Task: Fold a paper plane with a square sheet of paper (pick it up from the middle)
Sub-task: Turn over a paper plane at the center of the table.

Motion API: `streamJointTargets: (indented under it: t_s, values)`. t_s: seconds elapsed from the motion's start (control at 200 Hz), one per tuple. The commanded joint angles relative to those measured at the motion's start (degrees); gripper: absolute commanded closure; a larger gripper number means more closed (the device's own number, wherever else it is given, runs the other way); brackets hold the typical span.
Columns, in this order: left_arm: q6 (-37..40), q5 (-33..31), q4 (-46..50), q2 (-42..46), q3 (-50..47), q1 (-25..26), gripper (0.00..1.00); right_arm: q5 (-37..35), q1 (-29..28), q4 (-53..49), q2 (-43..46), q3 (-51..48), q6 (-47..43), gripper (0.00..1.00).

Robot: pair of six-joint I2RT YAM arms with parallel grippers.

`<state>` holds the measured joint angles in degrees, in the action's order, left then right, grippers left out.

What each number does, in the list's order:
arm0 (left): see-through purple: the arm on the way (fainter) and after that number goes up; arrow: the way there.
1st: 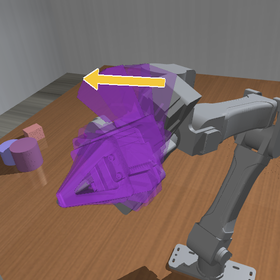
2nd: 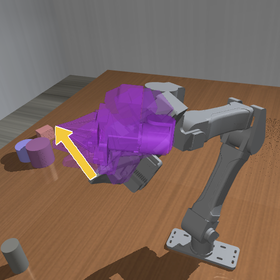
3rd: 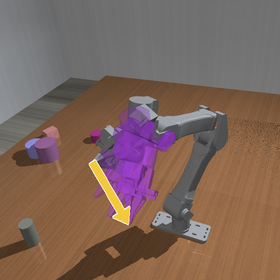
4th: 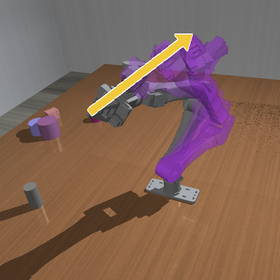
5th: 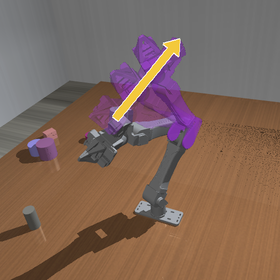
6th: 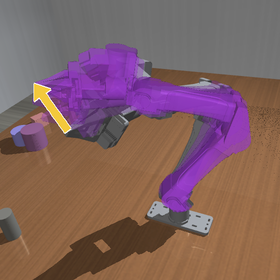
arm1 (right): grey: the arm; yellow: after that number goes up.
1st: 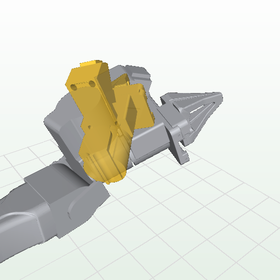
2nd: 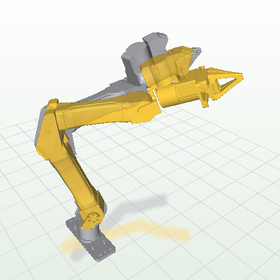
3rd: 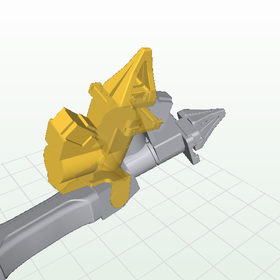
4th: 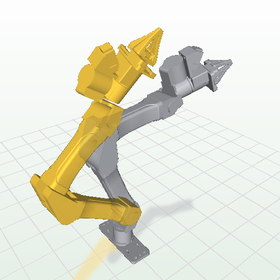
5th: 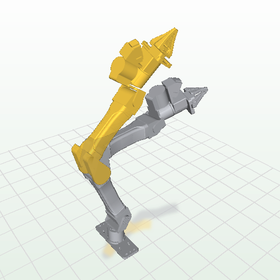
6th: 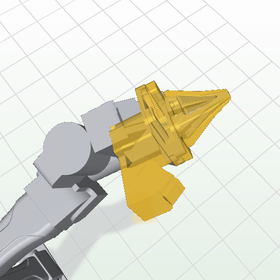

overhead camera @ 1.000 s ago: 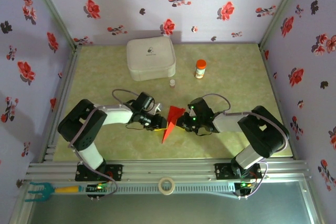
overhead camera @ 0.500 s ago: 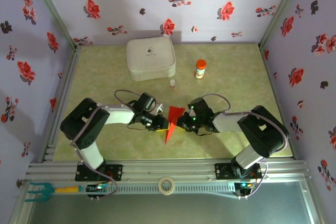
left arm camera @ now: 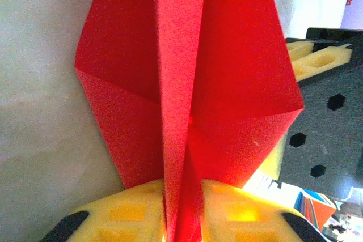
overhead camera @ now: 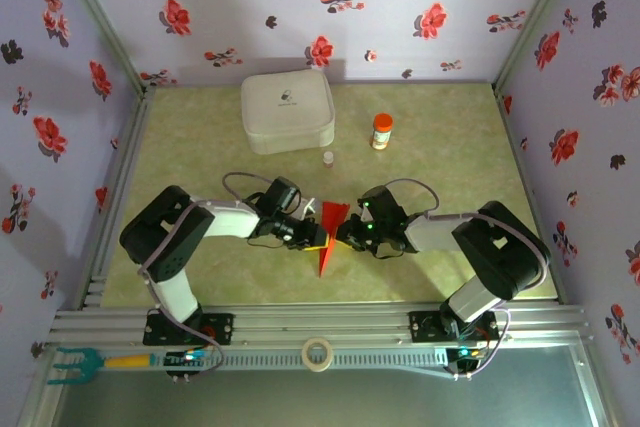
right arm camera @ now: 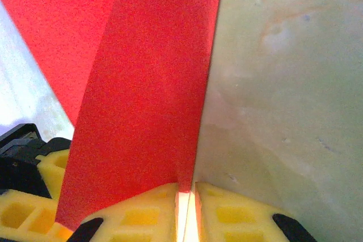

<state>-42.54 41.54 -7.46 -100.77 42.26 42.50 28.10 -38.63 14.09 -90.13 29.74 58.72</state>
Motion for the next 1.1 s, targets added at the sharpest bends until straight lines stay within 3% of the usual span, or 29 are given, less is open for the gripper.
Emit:
streamJointTargets:
  t_s: [0.0, 0.21, 0.305, 0.46, 0.605, 0.75, 1.095]
  values:
    - [-0.6, 1.4, -1.3, -0.8, -0.7, 0.5, 0.82, -0.6, -0.8, 1.5, -2.5, -0.8, 0.6, 0.84]
    - [0.7, -3.7, 3.6, 4.2, -0.4, 1.5, 0.91, -3.6, -0.8, -2.3, 1.5, -0.6, -0.4, 0.84]
    - [0.9, -11.7, 9.3, 8.8, 0.0, 2.3, 0.96, -5.9, -0.8, -5.7, 4.6, -0.6, -1.3, 0.83]
    - [2.1, -29.3, 25.3, 15.6, 3.7, 4.7, 0.97, -9.7, -0.7, -10.6, 8.9, -0.8, -2.4, 0.84]
    - [2.5, -37.6, 33.9, 17.8, 6.5, 6.8, 0.97, -10.8, -0.7, -10.9, 10.7, -1.5, -2.0, 0.83]
    - [3.0, -41.5, 38.6, 15.8, 8.9, 8.2, 0.97, -10.3, -0.8, -8.7, 10.4, -1.9, -0.8, 0.83]
    - [2.4, -42.1, 40.1, 9.1, 12.0, 10.6, 0.96, -10.2, -0.8, -8.0, 11.2, -1.8, -0.3, 0.82]
